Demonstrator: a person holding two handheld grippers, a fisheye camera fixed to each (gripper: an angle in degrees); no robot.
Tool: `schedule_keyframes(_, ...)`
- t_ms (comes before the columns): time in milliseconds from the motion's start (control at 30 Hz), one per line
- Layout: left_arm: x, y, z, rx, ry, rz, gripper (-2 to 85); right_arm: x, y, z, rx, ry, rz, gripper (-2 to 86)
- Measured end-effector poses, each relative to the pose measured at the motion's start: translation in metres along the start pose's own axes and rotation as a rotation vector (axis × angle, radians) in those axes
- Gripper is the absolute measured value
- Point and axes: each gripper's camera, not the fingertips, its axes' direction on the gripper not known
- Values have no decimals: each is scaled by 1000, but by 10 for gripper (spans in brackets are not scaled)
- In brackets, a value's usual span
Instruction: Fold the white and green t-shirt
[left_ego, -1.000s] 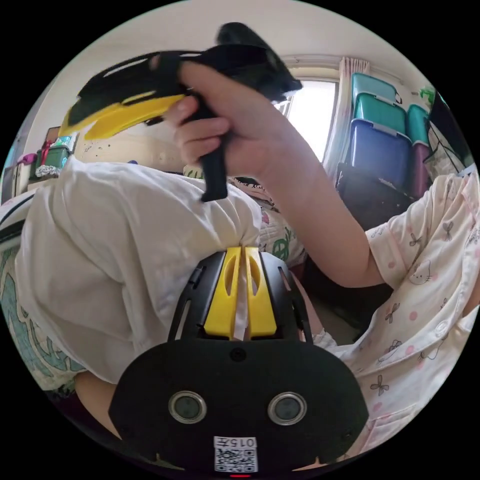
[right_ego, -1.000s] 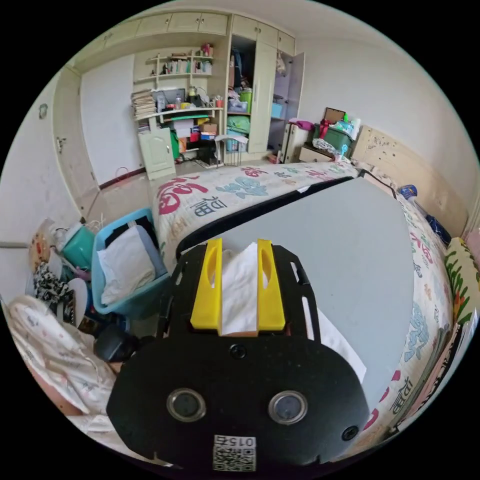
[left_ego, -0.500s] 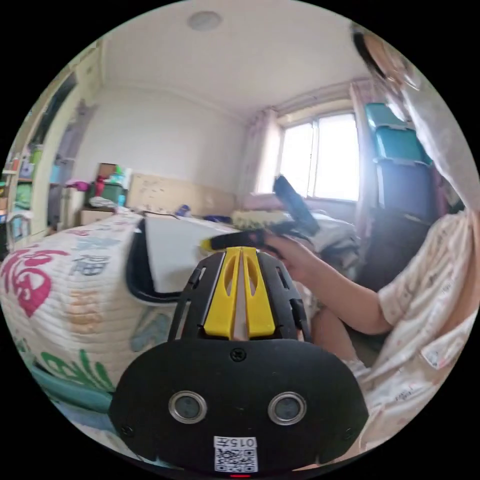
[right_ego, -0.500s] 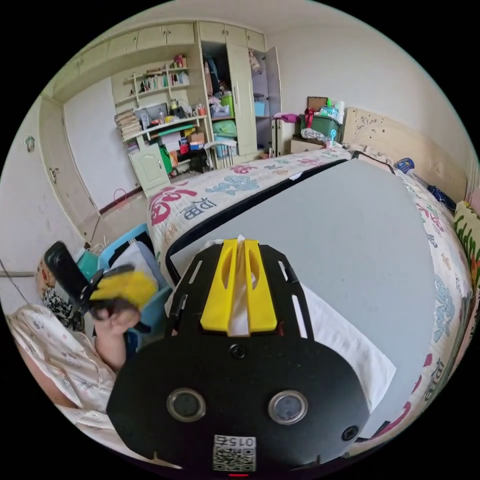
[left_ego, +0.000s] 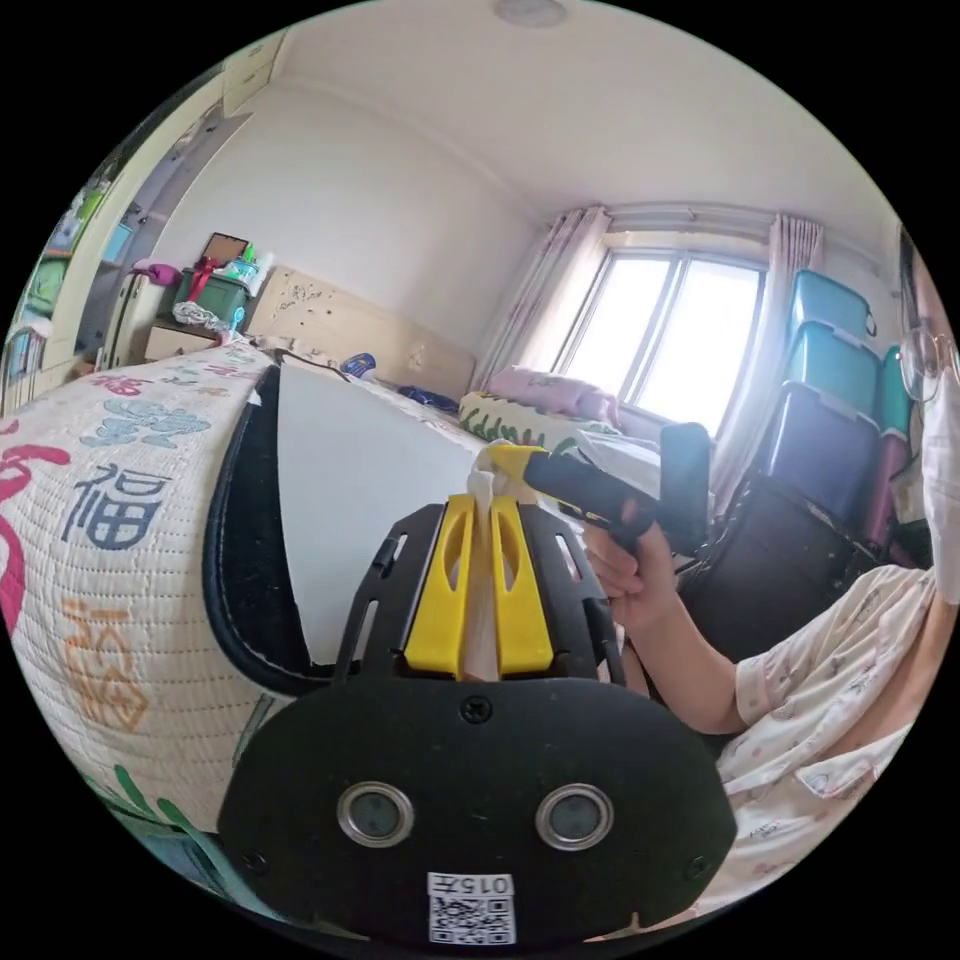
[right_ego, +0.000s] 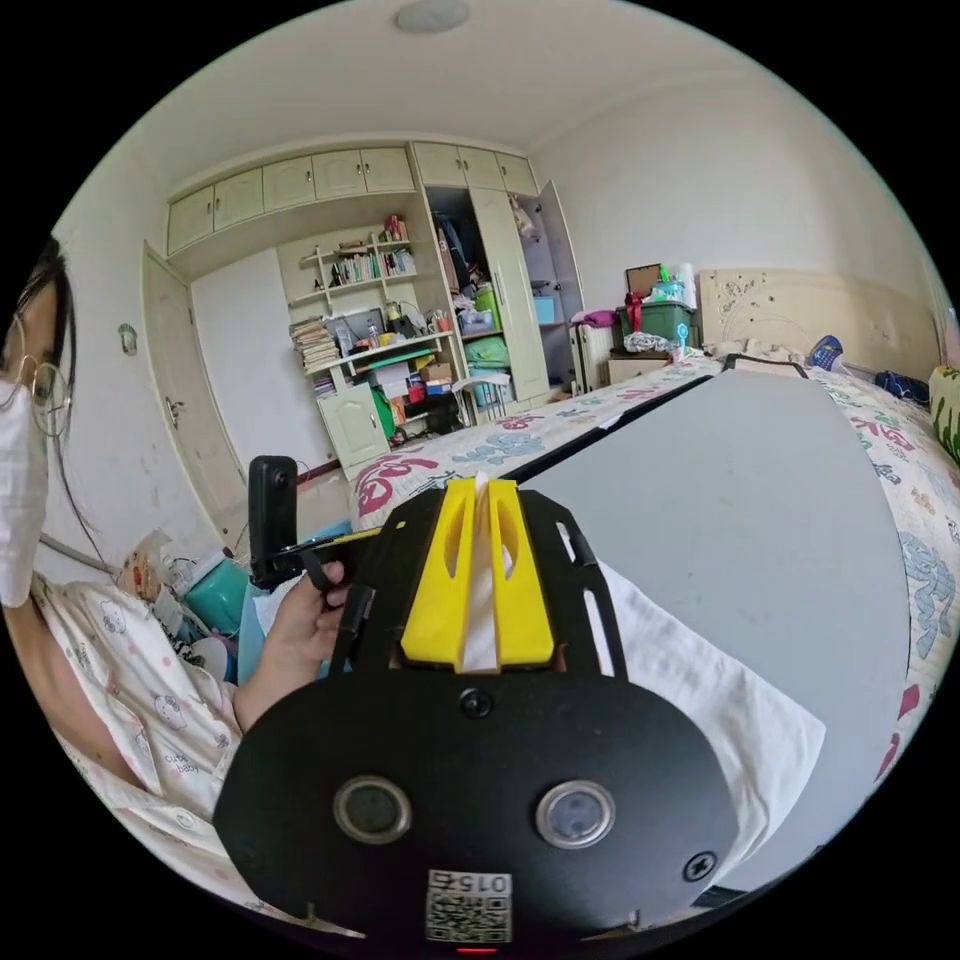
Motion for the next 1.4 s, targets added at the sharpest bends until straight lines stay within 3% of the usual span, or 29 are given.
schedule_keyframes(100,3,3,0,46,71,-24,-1,-1,-4,-22,55,-53,40,7)
schedule_keyframes(300,39,-5,-7,101,9,39,-8,3,-20,-126,193,-128,178,4)
schedule_keyframes(400,64,-22,-27,169,11,94,-8,-15,-37,-204,266,-45,142,4)
schedule_keyframes(567,94,-60,-91,375,-74,135,-8,-73,-72,-321,397,331,9,3)
schedule_keyframes(767,120,-110,-138,496,-111,164,-9,-87,-115,-380,481,359,9,3)
schedule_keyframes(1100,153,-216,-72,447,-159,243,-8,-69,-217,-371,541,322,43,3)
schedule_keyframes(1400,26,-283,147,66,-352,87,-8,93,-319,-243,196,387,371,4)
